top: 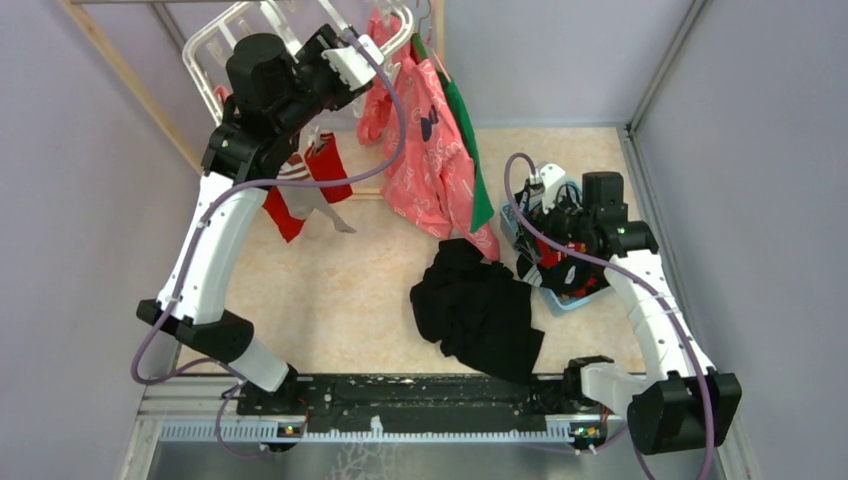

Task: Remove the socks clipped to the hanger
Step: Adjust the hanger on the clothesline.

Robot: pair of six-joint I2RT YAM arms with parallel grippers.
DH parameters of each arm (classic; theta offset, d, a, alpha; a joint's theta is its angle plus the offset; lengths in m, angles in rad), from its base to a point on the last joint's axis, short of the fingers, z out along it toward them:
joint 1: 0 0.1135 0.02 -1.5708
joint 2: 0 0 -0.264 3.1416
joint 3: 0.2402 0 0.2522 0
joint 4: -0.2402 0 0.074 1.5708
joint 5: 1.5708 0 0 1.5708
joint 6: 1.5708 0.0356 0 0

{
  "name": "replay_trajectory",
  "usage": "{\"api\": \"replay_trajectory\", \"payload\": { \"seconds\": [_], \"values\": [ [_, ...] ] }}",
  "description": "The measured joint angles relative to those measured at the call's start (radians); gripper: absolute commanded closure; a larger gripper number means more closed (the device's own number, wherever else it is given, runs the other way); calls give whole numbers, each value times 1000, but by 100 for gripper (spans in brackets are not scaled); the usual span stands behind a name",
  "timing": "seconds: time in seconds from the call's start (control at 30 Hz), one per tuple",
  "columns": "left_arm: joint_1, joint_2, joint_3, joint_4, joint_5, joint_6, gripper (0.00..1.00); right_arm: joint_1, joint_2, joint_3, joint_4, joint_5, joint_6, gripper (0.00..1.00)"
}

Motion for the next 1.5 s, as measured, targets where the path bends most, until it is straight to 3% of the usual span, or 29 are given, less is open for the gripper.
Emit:
{"api": "replay_trajectory", "payload": {
  "seconds": [0.2, 0.3, 0.47, 0.63, 0.83, 1.03, 1.3, 1.5],
  "values": [
    [0, 18, -37, 204, 7, -178, 38, 0, 5, 0, 0, 0, 2, 14],
    [-1, 31, -43, 278, 6, -272, 31, 0, 8, 0, -2, 0, 2, 14],
    [-1, 30, -45, 315, 33, -397, 16, 0, 9, 6, -21, 2, 1, 14],
    [-1, -43, -95, 302, 69, -440, 14, 0, 9, 22, -37, 8, 0, 14],
    [5, -258, -164, 165, 63, -342, 12, 0, 9, 22, -38, 16, 0, 14],
    [47, -375, -153, -6, 64, -249, 23, 0, 10, 22, -36, 12, 0, 14],
    [92, -120, 72, -239, 155, -177, 28, 0, 26, 22, -33, -6, 3, 14],
    [127, 10, 116, -361, 218, -145, 37, 0, 11, 8, -31, 0, 1, 14]
  ]
}}
